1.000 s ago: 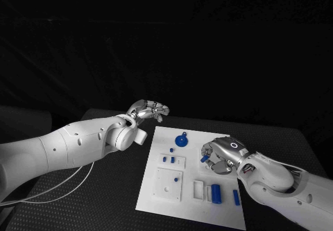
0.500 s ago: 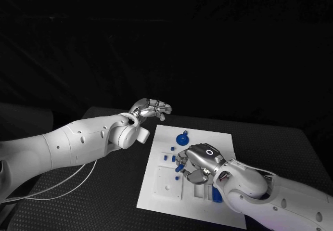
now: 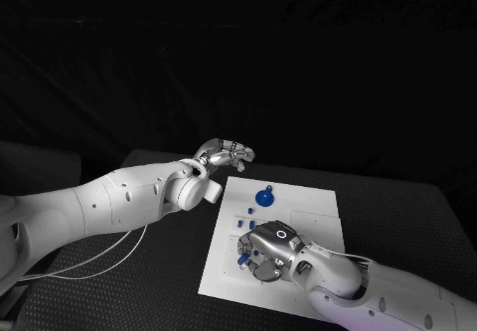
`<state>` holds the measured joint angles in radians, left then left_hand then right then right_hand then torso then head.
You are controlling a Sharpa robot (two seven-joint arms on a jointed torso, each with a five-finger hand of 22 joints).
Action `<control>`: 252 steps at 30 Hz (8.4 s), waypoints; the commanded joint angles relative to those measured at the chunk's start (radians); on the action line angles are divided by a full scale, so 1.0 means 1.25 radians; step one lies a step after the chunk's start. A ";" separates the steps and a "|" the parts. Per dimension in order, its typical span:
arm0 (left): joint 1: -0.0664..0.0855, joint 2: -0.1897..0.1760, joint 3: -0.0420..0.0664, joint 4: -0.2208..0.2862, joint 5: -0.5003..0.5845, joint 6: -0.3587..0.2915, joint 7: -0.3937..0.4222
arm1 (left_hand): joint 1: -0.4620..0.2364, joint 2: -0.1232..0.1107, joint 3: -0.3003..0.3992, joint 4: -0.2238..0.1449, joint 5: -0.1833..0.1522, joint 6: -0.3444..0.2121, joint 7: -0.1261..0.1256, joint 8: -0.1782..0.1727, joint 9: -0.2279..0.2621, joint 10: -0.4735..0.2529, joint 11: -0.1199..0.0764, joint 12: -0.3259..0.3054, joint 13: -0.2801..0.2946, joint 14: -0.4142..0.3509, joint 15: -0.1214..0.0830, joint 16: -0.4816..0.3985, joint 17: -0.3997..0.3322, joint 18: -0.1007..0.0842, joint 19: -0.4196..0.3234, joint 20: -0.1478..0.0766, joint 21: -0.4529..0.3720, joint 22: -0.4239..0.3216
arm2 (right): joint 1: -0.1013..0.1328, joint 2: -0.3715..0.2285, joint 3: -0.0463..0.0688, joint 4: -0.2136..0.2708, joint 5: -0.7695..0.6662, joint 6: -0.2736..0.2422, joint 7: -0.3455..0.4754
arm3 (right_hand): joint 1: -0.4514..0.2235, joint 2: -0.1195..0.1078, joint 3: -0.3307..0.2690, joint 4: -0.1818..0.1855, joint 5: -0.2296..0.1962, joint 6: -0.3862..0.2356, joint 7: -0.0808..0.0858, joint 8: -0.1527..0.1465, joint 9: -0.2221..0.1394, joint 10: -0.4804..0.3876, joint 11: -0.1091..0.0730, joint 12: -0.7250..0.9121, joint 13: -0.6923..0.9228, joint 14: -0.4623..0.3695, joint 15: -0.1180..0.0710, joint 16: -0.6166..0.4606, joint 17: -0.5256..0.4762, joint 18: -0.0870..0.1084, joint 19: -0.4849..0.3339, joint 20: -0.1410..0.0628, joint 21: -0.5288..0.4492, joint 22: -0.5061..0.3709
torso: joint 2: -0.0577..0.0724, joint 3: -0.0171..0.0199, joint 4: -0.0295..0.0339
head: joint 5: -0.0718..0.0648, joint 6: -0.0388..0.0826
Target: Assemble the parts on the task board
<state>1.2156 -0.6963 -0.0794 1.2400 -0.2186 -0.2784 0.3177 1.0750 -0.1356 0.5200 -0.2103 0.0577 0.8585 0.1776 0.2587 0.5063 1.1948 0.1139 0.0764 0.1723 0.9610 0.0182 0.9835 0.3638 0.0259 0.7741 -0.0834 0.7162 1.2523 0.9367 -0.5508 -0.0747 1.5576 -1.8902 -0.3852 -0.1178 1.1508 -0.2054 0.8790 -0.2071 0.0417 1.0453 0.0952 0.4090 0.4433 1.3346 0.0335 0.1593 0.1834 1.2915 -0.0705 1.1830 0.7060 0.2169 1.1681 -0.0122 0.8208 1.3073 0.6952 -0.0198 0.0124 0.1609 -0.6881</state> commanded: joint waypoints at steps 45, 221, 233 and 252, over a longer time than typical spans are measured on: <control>0.001 0.005 0.001 0.002 0.008 0.010 0.007 | -0.007 0.004 0.000 0.004 0.004 -0.008 -0.001 0.005 -0.002 -0.004 0.005 -0.003 -0.001 0.004 0.000 -0.004 0.002 0.016 0.005 0.002 -0.007 0.002 | -0.009 0.034 -0.025 -0.037 -0.102 0.063 -0.030 | 0.001 0.009 0.003 -0.007 0.006 0.006 0.002 0.002 0.012 0.006 0.000 0.000 0.004 0.000 -0.007 0.003 0.001 0.036 -0.001 -0.005 0.006 0.016 | 0.000 0.0011 -0.0008 | 0.009 -0.016; -0.019 0.024 0.000 -0.037 0.014 0.033 -0.004 | -0.017 0.008 -0.004 0.011 0.004 -0.016 0.002 0.007 -0.007 -0.010 0.007 -0.003 -0.003 0.002 0.001 -0.011 0.009 0.016 0.005 0.004 -0.013 0.007 | 0.144 -0.135 -0.083 0.022 0.808 0.166 -0.372 | -0.337 0.050 -0.076 0.037 0.006 -0.010 -0.013 -0.042 0.078 -0.135 -0.052 0.763 0.719 0.004 -0.053 0.108 0.168 0.036 0.011 -0.028 0.112 0.012 | -0.032 -0.0011 -0.0243 | -0.096 -0.052; -0.019 0.023 0.000 -0.035 0.014 0.033 -0.004 | -0.018 0.008 -0.004 0.012 0.004 -0.017 0.002 0.007 -0.007 -0.010 0.007 -0.003 -0.003 0.002 0.002 -0.011 0.009 0.016 0.005 0.004 -0.014 0.008 | 0.142 -0.118 -0.098 0.007 0.810 0.176 -0.374 | -0.346 0.050 -0.078 0.039 0.006 -0.010 -0.013 -0.044 0.079 -0.136 -0.052 0.762 0.719 0.004 -0.053 0.107 0.169 0.036 0.011 -0.028 0.112 0.011 | -0.032 0.0011 -0.0261 | -0.088 -0.055; -0.019 0.023 0.000 -0.035 0.014 0.033 -0.004 | -0.019 0.009 -0.005 0.013 0.003 -0.017 0.002 0.008 -0.008 -0.011 0.007 -0.003 -0.003 0.002 0.002 -0.012 0.010 0.016 0.005 0.004 -0.015 0.008 | 0.136 -0.109 -0.100 0.000 0.808 0.178 -0.373 | -0.354 0.046 -0.080 0.039 0.006 -0.012 -0.012 -0.047 0.079 -0.138 -0.052 0.760 0.720 0.003 -0.053 0.104 0.169 0.036 0.009 -0.028 0.111 0.010 | -0.032 0.0011 -0.0259 | -0.083 -0.056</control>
<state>1.1915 -0.6691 -0.0802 1.1939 -0.2063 -0.2489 0.3072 1.0632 -0.1238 0.5152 -0.2000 0.0577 0.8447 0.1783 0.2624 0.4979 1.1843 0.1175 0.0764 0.1694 0.9610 0.0182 0.9719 0.3749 0.0371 0.7722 -0.0780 0.7046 1.2616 1.1084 -0.6896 -0.1995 1.5570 -0.8817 -0.1785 -0.5865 0.7160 -0.1499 0.7794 -0.1628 0.0455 1.0126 0.0652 0.3568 0.5403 1.1600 -0.0302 1.1151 1.0823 1.2970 -0.1301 1.3186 0.9163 0.2246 1.1787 -0.0479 0.9561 1.3073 0.6556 -0.0180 -0.0205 0.0553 -0.7580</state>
